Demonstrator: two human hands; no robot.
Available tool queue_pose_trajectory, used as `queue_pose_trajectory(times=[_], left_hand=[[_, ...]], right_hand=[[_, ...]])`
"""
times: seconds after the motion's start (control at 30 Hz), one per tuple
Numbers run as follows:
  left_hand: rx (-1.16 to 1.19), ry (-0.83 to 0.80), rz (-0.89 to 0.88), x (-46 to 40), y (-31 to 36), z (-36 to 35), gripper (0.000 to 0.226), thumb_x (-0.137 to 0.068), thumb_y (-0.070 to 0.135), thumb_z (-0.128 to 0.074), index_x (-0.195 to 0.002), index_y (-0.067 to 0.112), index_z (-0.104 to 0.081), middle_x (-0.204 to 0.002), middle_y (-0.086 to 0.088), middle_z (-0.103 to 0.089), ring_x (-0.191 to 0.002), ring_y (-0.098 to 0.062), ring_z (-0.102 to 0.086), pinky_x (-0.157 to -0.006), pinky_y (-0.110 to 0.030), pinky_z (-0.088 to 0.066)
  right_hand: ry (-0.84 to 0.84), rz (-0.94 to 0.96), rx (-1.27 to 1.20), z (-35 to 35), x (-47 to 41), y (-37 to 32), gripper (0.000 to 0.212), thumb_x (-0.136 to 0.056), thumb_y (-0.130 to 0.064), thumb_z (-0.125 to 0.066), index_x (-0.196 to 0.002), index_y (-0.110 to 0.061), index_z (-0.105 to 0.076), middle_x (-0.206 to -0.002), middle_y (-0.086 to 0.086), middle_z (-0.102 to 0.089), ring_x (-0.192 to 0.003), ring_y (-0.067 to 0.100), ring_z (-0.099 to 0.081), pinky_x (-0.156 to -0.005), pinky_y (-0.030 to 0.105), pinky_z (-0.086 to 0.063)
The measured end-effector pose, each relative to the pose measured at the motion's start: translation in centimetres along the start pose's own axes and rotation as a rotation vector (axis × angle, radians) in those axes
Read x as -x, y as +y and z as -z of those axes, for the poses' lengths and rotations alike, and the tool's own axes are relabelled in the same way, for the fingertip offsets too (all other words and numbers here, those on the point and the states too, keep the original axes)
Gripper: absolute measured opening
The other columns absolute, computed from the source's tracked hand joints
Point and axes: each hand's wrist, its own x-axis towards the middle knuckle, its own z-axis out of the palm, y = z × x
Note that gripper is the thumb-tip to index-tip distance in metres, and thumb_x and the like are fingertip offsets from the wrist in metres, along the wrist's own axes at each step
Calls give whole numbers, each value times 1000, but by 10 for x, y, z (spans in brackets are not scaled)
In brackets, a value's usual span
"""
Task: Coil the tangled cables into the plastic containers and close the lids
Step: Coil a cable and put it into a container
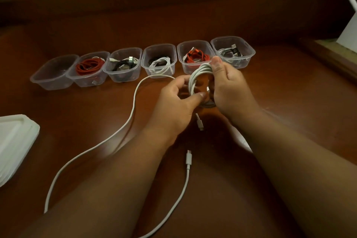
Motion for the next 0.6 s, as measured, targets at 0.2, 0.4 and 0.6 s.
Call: queue_pose_trajectory(times=[0.2, 0.4, 0.6], left_hand=[[-456, 26, -177, -2, -4, 4, 34, -101, 22, -53, -135, 29, -57, -109, 8, -63, -98, -8, -61, -84, -25, -55], [-55, 75, 24, -4, 3, 6, 17, -99, 16, -57, -104, 26, -69, -68, 3, -60, -65, -12, -59, -82, -43, -60], [-72, 88, -35, -3, 4, 8, 9, -91, 22, -68, -93, 28, -75, -91, 5, -73, -89, -12, -68, -83, -35, -58]], right_hand=[[81, 267, 354, 7, -3, 5, 40, -106, -38, -34, -91, -12, -60, -72, -2, -58, -64, 15, -55, -58, 43, -45], [120, 202, 351, 17, -9, 5, 40, -106, -38, -36, -85, -13, -58, -66, -6, -51, -58, 7, -46, -53, 29, -36], [-30, -481, -651, 23, -15, -11, 48, -104, -48, -37, -67, -19, -47, -46, -10, -30, -36, 5, -22, -45, 21, -23]])
